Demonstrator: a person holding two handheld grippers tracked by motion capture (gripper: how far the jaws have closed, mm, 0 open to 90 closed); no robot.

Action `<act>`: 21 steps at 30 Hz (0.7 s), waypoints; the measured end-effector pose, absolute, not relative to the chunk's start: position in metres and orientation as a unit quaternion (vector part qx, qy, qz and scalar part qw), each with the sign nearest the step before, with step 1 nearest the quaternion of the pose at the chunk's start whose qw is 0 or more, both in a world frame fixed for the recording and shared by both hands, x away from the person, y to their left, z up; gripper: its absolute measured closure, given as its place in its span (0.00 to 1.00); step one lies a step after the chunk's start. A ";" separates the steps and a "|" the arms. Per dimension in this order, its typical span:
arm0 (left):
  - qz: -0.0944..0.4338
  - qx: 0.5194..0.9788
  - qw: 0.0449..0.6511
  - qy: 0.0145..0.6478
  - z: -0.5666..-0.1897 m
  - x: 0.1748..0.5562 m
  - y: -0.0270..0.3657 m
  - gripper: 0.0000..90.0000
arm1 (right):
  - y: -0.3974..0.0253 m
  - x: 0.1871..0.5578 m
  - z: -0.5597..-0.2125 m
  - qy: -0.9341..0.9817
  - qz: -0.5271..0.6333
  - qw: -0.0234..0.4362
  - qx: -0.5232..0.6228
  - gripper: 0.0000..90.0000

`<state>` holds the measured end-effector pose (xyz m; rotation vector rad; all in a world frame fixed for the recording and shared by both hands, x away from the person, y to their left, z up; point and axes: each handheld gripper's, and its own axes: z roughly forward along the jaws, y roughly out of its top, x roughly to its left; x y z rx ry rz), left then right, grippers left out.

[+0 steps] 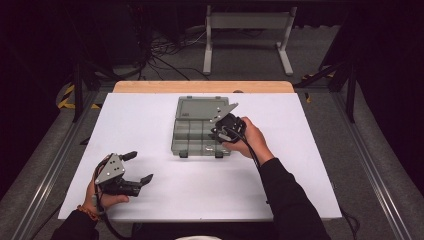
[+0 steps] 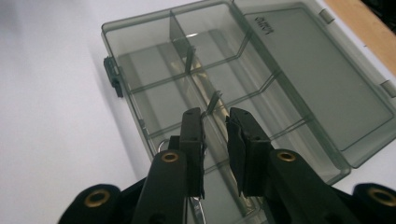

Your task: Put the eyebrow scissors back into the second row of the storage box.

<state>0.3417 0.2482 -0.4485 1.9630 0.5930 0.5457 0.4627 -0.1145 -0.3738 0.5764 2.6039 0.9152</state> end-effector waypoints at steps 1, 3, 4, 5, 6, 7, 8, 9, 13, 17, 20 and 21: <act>0.226 0.808 0.487 0.244 -0.448 0.342 0.248 0.09 | -0.116 0.462 -0.373 0.908 0.325 0.165 0.204 0.83; 0.224 0.808 0.488 0.244 -0.449 0.342 0.248 0.09 | -0.120 0.461 -0.371 0.900 0.339 0.171 0.214 0.81; 0.224 0.808 0.487 0.244 -0.449 0.342 0.248 0.09 | -0.122 0.460 -0.369 0.896 0.347 0.174 0.217 0.79; 0.224 0.808 0.488 0.244 -0.449 0.342 0.248 0.09 | -0.124 0.459 -0.368 0.893 0.350 0.179 0.219 0.77; 0.224 0.808 0.488 0.244 -0.449 0.342 0.248 0.09 | -0.126 0.458 -0.368 0.890 0.355 0.180 0.222 0.77; 0.224 0.808 0.488 0.244 -0.449 0.342 0.248 0.09 | -0.127 0.457 -0.367 0.888 0.359 0.183 0.222 0.76; 0.224 0.808 0.488 0.244 -0.449 0.342 0.248 0.09 | -0.129 0.455 -0.366 0.883 0.369 0.187 0.224 0.73; 0.224 0.808 0.488 0.243 -0.449 0.342 0.248 0.09 | -0.129 0.455 -0.366 0.883 0.369 0.187 0.224 0.73; 0.224 0.809 0.487 0.242 -0.448 0.342 0.248 0.09 | -0.133 0.449 -0.364 0.875 0.379 0.199 0.227 0.66; 0.223 0.810 0.485 0.243 -0.449 0.342 0.248 0.09 | -0.134 0.444 -0.364 0.871 0.381 0.209 0.231 0.56; 0.229 0.812 0.481 0.238 -0.449 0.341 0.247 0.08 | -0.135 0.440 -0.364 0.867 0.382 0.218 0.233 0.44; 0.229 0.812 0.481 0.237 -0.449 0.341 0.247 0.08 | -0.136 0.439 -0.365 0.866 0.382 0.221 0.235 0.38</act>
